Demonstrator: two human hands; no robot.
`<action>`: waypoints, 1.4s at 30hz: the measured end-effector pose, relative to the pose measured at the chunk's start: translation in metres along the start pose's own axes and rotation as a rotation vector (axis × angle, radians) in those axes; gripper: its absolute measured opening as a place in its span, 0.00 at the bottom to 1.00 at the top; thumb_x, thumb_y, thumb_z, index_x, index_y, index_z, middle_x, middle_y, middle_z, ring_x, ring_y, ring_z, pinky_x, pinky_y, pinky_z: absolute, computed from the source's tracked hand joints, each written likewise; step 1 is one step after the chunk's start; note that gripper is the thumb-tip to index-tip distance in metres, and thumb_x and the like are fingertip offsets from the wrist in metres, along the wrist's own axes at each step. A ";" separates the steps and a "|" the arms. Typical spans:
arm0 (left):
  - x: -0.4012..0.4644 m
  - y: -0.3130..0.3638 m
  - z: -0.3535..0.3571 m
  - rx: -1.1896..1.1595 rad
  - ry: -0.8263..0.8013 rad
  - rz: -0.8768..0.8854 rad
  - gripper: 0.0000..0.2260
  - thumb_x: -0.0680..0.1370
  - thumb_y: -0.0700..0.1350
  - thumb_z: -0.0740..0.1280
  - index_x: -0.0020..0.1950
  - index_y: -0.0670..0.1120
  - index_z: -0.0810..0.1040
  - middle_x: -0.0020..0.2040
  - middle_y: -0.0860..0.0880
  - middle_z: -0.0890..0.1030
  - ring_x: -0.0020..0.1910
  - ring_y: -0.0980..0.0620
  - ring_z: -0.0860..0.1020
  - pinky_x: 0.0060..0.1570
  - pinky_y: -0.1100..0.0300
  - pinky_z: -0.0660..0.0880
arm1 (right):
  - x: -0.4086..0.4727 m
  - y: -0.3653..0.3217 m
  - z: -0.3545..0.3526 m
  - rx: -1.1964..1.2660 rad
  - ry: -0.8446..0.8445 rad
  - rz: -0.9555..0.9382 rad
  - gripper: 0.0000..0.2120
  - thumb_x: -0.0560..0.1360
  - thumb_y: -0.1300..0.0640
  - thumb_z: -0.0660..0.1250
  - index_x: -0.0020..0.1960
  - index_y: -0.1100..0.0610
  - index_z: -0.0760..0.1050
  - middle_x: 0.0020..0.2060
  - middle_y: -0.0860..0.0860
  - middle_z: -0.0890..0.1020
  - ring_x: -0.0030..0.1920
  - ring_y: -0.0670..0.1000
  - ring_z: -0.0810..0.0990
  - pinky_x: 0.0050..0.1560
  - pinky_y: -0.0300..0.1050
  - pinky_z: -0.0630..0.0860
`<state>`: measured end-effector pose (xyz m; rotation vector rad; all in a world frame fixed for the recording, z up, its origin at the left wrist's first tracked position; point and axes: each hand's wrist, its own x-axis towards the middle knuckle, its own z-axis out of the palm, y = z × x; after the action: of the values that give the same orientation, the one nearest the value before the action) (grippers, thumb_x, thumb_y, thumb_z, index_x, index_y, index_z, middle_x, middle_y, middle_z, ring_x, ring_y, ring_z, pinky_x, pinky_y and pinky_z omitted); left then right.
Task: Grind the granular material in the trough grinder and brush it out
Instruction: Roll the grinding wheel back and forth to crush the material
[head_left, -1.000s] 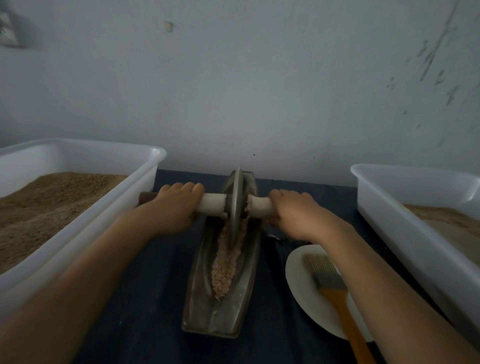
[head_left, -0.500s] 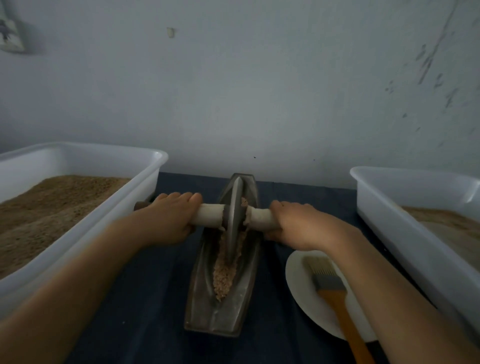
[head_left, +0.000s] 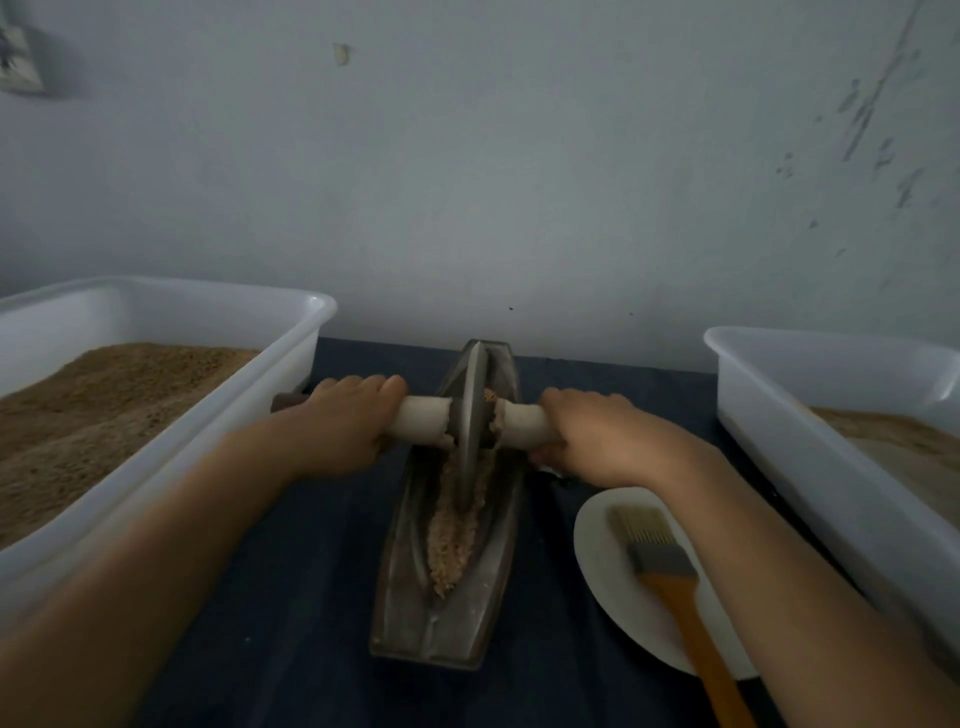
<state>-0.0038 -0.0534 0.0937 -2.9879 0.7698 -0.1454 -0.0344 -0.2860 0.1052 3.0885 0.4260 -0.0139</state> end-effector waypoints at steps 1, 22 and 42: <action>0.005 -0.001 0.007 0.022 0.088 -0.012 0.13 0.78 0.48 0.63 0.61 0.48 0.65 0.60 0.49 0.71 0.58 0.50 0.71 0.60 0.56 0.66 | 0.005 0.004 0.006 -0.025 0.081 0.003 0.13 0.77 0.50 0.61 0.57 0.56 0.67 0.52 0.52 0.74 0.51 0.54 0.73 0.44 0.46 0.62; -0.025 0.002 -0.026 -0.169 -0.313 0.043 0.14 0.77 0.48 0.66 0.56 0.55 0.63 0.49 0.57 0.71 0.49 0.59 0.71 0.49 0.65 0.66 | -0.026 -0.011 -0.016 0.080 -0.177 -0.054 0.14 0.74 0.52 0.67 0.56 0.58 0.73 0.47 0.53 0.78 0.43 0.50 0.76 0.36 0.40 0.69; 0.024 -0.002 0.029 0.056 0.394 -0.041 0.15 0.77 0.49 0.64 0.61 0.48 0.68 0.58 0.50 0.72 0.56 0.49 0.71 0.58 0.55 0.65 | 0.023 0.013 0.030 -0.157 0.428 0.021 0.12 0.76 0.53 0.63 0.57 0.55 0.68 0.52 0.52 0.76 0.51 0.54 0.74 0.44 0.47 0.60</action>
<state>0.0214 -0.0626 0.0674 -2.9558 0.7166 -0.7616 -0.0093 -0.2933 0.0754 2.9252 0.3810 0.6562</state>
